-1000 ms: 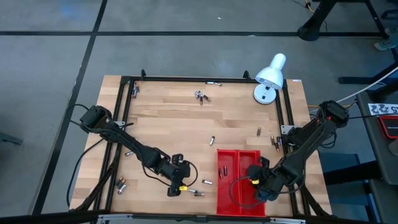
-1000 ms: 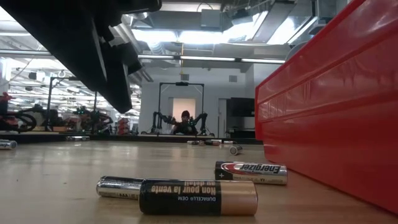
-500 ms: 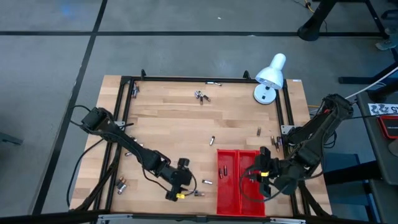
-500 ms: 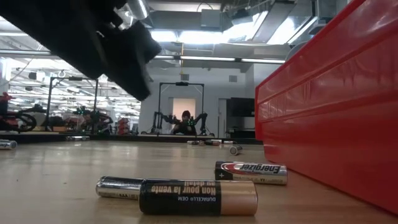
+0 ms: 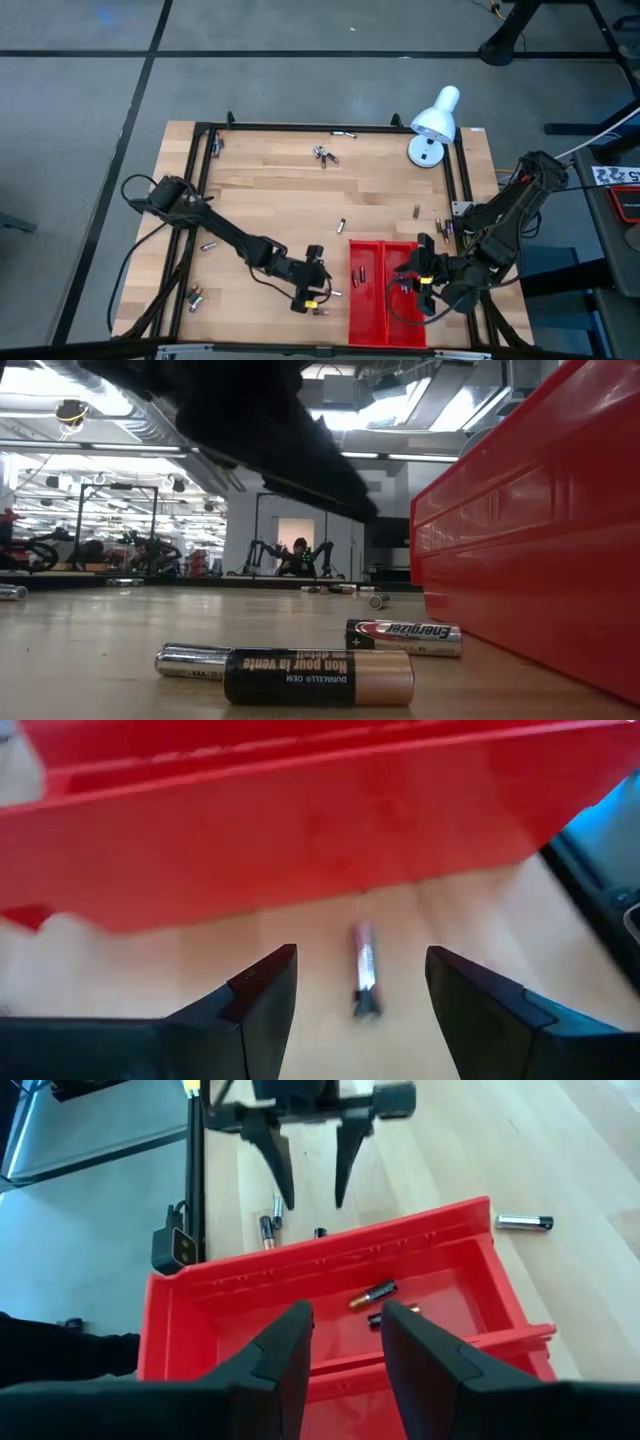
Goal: Sort batteries
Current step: Put the silver battery into the right red bin
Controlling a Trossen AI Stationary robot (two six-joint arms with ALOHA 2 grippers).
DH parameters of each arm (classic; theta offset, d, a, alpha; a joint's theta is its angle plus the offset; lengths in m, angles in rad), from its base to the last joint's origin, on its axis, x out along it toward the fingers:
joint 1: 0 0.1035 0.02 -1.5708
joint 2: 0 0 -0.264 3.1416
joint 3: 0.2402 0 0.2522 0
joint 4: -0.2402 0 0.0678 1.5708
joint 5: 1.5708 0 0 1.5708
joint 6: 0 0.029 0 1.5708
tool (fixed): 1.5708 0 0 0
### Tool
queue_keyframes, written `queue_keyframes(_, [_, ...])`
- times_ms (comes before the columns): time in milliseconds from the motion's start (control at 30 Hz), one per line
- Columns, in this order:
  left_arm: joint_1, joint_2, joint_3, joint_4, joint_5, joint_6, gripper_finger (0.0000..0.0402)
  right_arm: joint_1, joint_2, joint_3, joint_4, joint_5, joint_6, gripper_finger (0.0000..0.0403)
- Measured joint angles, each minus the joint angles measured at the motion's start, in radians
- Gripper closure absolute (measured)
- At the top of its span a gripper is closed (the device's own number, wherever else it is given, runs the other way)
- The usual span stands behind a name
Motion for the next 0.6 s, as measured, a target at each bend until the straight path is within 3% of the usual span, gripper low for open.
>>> queue_keyframes(133, [-0.005,0.072,0.001,0.081,-0.004,-0.013,0.0192,0.0,0.0,0.0,0.002,-0.02,0.008,0.0279])
queue_keyframes(400, [-0.003,0.204,0.076,0.07,-0.015,-0.004,0.0195,0.0,0.0,0.0,-0.013,-0.072,0.0,0.0279])
queue_keyframes(600, [-0.003,0.212,0.086,0.029,-0.018,-0.053,0.0255,0.0,0.0,0.0,-0.048,-0.084,-0.007,0.0279])
